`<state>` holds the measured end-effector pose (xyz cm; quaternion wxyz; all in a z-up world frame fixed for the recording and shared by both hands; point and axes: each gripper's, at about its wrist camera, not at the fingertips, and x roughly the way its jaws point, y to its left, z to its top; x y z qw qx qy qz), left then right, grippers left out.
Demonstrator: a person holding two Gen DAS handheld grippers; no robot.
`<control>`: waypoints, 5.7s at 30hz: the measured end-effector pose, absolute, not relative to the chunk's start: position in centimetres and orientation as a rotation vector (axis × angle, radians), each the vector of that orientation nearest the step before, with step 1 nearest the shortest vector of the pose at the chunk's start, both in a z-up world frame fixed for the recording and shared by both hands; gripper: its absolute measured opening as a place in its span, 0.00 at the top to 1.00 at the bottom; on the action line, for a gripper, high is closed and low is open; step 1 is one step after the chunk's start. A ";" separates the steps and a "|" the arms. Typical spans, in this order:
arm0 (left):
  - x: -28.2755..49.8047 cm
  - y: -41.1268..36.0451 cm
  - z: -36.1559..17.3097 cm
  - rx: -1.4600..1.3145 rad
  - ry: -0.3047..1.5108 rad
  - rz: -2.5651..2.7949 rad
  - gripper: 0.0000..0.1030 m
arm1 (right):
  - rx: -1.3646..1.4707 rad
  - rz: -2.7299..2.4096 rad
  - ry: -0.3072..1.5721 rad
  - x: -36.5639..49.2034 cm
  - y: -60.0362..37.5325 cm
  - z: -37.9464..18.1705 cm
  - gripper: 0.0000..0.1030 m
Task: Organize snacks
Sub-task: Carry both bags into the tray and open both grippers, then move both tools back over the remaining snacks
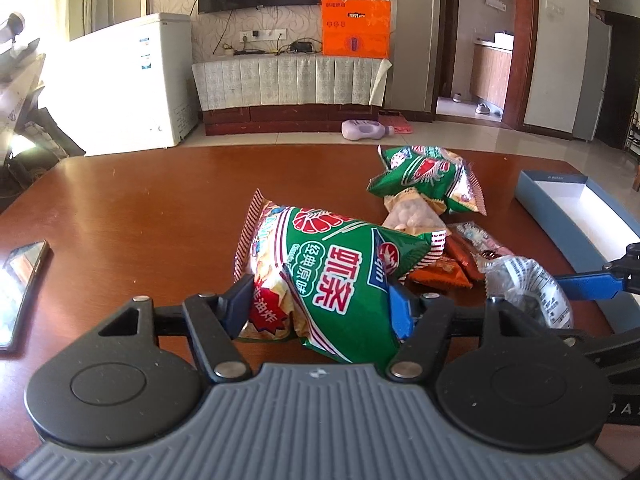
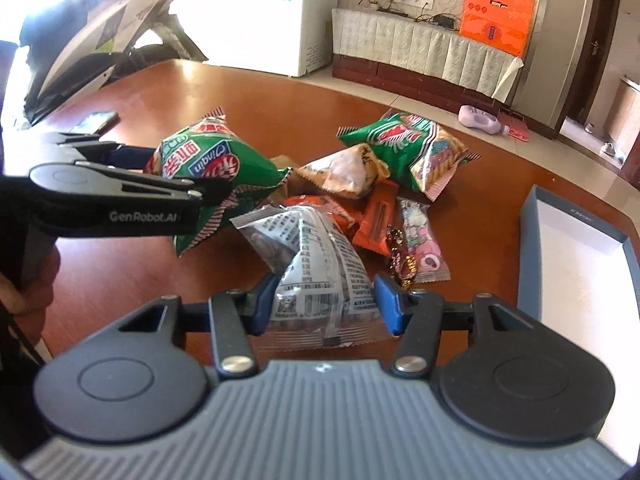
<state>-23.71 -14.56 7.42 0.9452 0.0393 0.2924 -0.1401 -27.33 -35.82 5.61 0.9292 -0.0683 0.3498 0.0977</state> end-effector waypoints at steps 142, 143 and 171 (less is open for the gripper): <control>-29.6 -27.9 7.5 0.124 0.565 -0.521 0.06 | 0.240 -0.278 0.729 -29.9 -53.8 4.6 0.54; -29.6 -27.7 7.4 0.126 0.565 -0.517 0.06 | 0.242 -0.280 0.728 -29.9 -53.9 4.6 0.54; -28.1 -28.4 4.1 0.184 0.536 -0.649 0.06 | 0.071 -0.019 0.618 -30.3 -46.4 7.5 0.49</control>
